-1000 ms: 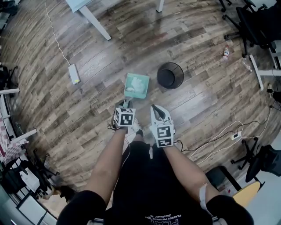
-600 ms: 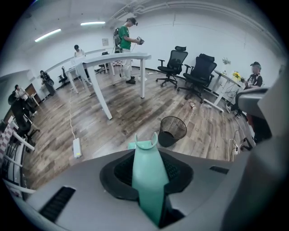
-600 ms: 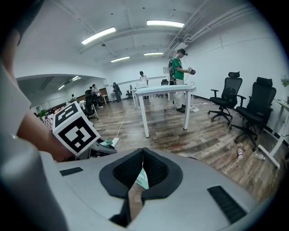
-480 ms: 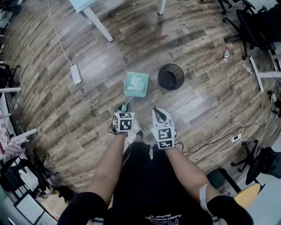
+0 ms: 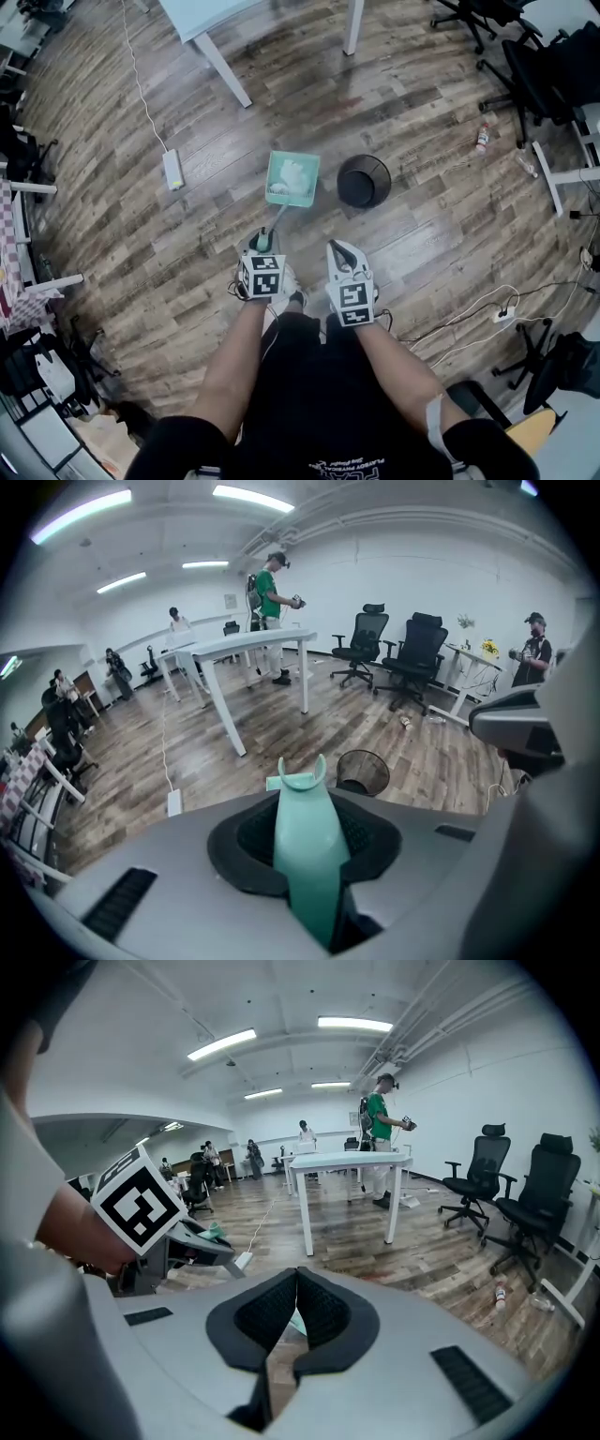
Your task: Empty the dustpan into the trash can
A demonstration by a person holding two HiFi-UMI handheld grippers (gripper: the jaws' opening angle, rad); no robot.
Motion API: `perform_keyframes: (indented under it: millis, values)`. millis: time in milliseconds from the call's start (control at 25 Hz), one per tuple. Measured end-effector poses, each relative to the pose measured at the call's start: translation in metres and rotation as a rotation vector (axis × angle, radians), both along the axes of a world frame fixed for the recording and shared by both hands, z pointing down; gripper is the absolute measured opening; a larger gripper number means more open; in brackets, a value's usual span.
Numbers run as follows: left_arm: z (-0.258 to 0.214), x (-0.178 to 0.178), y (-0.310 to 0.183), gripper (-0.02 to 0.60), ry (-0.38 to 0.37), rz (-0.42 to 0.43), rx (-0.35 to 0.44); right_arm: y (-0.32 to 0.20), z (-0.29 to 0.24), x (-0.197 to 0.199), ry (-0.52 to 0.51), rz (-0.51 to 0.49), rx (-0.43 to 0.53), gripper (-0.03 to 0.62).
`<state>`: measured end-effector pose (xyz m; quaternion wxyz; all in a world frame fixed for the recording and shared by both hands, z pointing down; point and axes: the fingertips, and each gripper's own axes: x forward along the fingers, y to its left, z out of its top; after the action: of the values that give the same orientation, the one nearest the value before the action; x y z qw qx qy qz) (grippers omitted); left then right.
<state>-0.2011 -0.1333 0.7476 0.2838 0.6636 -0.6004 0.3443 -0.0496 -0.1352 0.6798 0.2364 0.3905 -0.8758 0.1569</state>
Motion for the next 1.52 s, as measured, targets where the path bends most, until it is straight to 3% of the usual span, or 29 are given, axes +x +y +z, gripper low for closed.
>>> perform_keyframes:
  millis: [360,720,1120,1520]
  values:
    - [-0.034,0.034,0.011,0.095,-0.011,-0.042,0.071,0.012,-0.018,0.051,-0.013,-0.022,0.045,0.025]
    - [-0.076,0.058,0.026,0.095,0.006,-0.028,0.155,0.022,-0.033,0.098,-0.002,0.071,0.095,0.025]
    - [-0.113,0.074,0.051,0.095,-0.105,0.199,0.249,0.051,-0.044,0.143,0.014,0.291,0.12,0.025]
    - [-0.113,0.088,0.071,0.095,-0.151,0.282,0.259,0.074,-0.053,0.17,-0.016,0.388,0.126,0.025]
